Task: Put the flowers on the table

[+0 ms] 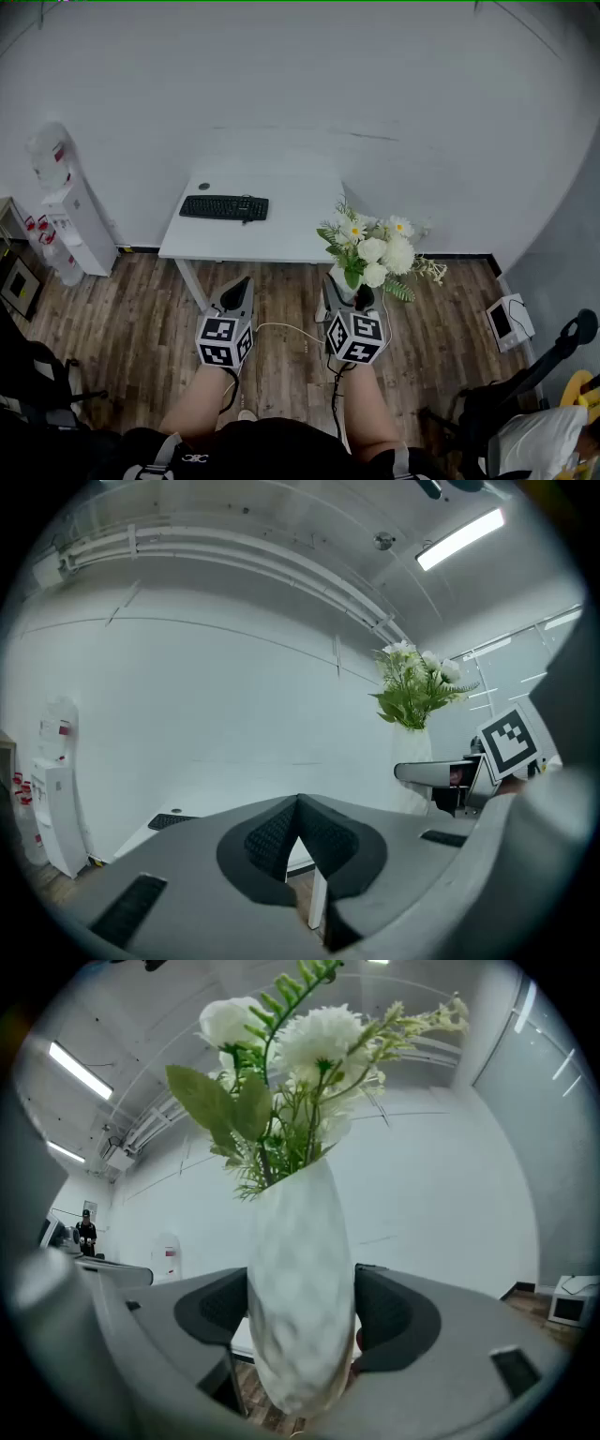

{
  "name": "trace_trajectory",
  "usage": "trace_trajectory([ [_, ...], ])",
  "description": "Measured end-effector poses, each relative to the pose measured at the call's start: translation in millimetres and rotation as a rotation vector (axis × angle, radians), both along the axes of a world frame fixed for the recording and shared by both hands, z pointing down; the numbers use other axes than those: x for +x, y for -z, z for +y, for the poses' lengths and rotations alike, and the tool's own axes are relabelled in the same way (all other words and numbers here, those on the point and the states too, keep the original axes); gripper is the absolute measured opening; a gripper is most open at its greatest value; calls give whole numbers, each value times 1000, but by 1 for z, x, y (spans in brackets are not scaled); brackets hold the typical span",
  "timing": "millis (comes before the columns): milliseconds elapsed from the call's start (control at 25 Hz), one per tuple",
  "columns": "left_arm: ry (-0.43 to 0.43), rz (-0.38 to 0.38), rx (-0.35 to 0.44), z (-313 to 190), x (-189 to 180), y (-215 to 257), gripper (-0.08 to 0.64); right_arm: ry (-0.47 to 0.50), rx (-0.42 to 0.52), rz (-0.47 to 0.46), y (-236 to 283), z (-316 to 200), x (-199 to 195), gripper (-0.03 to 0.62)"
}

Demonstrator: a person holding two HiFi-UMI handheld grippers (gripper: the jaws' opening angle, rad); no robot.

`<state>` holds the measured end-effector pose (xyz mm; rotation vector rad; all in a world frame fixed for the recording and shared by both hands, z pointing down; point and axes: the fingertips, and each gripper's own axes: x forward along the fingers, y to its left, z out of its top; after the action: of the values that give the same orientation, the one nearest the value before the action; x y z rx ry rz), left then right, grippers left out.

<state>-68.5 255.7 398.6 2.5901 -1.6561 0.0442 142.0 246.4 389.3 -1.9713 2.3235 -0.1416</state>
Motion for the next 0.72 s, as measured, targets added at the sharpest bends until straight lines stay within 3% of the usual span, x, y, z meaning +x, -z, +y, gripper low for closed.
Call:
trace_trajectory([
  [240, -20, -25, 7, 6, 9, 7, 2, 11, -10, 10, -2, 0, -2, 359],
  [720, -23, -55, 3, -4, -10, -2, 2, 43, -19, 38, -10, -15, -29, 360],
])
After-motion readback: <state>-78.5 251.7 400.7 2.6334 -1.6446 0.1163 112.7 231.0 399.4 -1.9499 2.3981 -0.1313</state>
